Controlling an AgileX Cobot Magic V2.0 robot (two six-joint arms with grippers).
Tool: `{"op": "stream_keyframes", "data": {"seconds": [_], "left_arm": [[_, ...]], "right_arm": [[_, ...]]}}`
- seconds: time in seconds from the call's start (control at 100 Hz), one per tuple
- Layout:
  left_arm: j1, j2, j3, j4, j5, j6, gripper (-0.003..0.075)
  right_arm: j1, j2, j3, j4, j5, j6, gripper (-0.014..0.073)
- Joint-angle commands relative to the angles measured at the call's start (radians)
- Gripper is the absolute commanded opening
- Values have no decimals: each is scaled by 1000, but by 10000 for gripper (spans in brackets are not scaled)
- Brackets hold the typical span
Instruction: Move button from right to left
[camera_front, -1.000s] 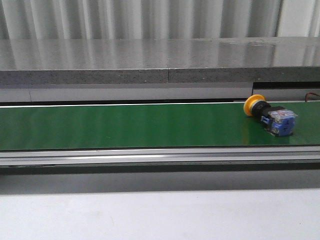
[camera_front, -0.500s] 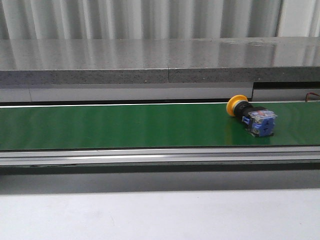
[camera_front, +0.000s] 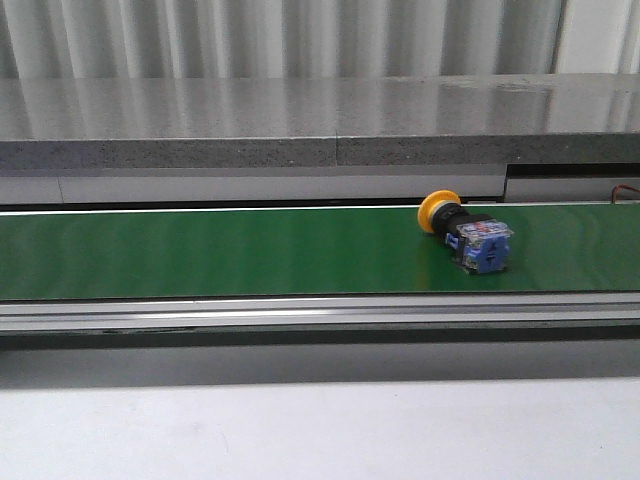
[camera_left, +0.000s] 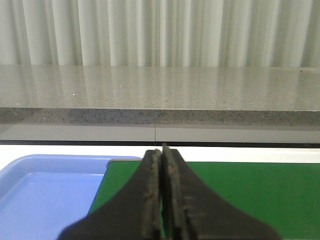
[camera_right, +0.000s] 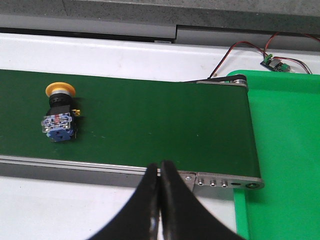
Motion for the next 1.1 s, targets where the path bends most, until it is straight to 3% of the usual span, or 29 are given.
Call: {"op": "stream_keyframes", "data": {"seconds": [0.0,0.15,0.29,0.65,1.09], "left_arm": [[-5,-34,-1,-2,-77,-10,-20],[-5,7,-87,-2,-65,-10,-20],[-5,125,-235,-59,32,-10,-20],[-5,676,-743,-112,559,-10,-20],[-5,1035,-924,-171,625,7,3]], "right_arm": [[2,3,-25,2,-74,-10,-67],[2,3,-25,2,-74,-10,-67],[2,3,-25,2,-74,-10,-67],[2,3,-25,2,-74,-10,-67],[2,3,-25,2,-74,-10,-67]]}}
